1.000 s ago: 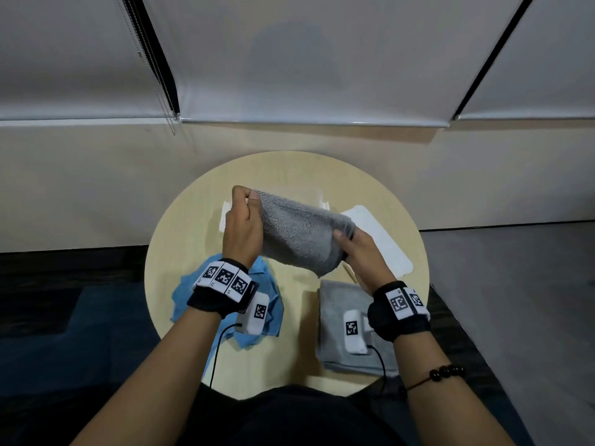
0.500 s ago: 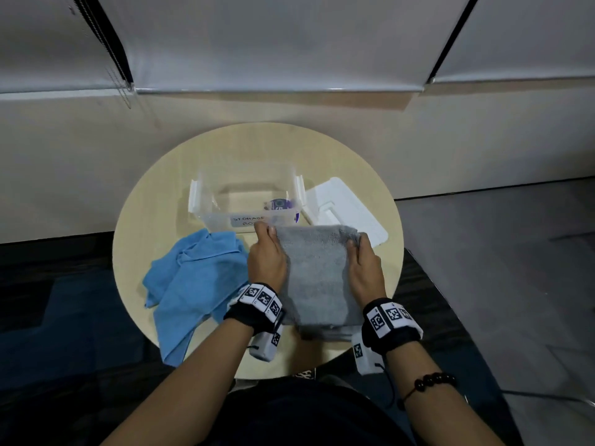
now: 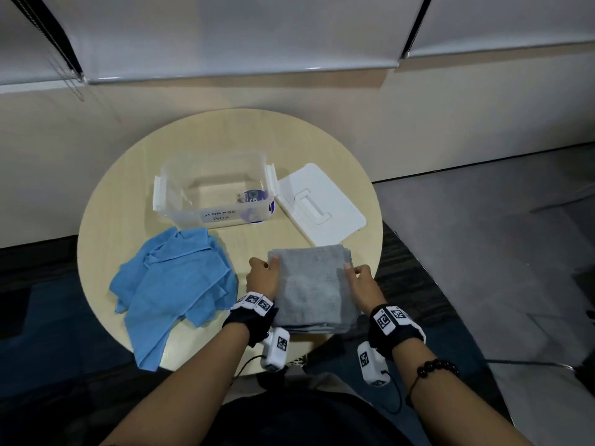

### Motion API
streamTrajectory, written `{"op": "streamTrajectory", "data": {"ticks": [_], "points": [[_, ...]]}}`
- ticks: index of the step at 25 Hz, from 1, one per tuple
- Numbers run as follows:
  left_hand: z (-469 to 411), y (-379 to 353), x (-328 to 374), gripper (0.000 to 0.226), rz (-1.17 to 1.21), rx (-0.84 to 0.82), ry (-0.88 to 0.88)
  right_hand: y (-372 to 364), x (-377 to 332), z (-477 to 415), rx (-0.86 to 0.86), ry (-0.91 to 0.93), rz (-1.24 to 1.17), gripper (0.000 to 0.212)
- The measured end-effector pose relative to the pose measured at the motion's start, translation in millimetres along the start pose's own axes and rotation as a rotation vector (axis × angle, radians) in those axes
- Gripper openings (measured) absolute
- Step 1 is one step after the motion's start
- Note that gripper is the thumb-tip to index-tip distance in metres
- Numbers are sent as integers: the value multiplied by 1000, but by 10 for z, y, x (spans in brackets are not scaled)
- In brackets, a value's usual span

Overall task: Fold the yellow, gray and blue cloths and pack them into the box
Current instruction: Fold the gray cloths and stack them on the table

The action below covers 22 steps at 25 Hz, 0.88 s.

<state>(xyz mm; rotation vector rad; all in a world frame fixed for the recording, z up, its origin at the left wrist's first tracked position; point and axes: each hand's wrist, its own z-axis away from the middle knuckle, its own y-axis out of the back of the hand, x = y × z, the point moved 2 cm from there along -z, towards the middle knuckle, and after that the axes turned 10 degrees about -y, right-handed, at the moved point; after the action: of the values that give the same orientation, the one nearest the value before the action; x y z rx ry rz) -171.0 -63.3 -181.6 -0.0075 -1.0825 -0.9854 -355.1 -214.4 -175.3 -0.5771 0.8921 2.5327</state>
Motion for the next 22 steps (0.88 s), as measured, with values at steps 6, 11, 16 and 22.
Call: {"op": "streamTrajectory", "data": {"ticks": [6, 11, 16, 22], "points": [[223, -168, -141, 19, -226, 50, -245, -140, 18, 71, 105, 186, 86, 21], [223, -293, -184, 28, -291, 78, -297, -188, 40, 76, 226, 254, 141, 21], [209, -232, -230, 69, -381, 162, -406, -210, 13, 28, 271, 257, 188, 12], [256, -307, -417, 108, -913, -263, -854, -357, -282, 119, 522, 643, 494, 43]]}}
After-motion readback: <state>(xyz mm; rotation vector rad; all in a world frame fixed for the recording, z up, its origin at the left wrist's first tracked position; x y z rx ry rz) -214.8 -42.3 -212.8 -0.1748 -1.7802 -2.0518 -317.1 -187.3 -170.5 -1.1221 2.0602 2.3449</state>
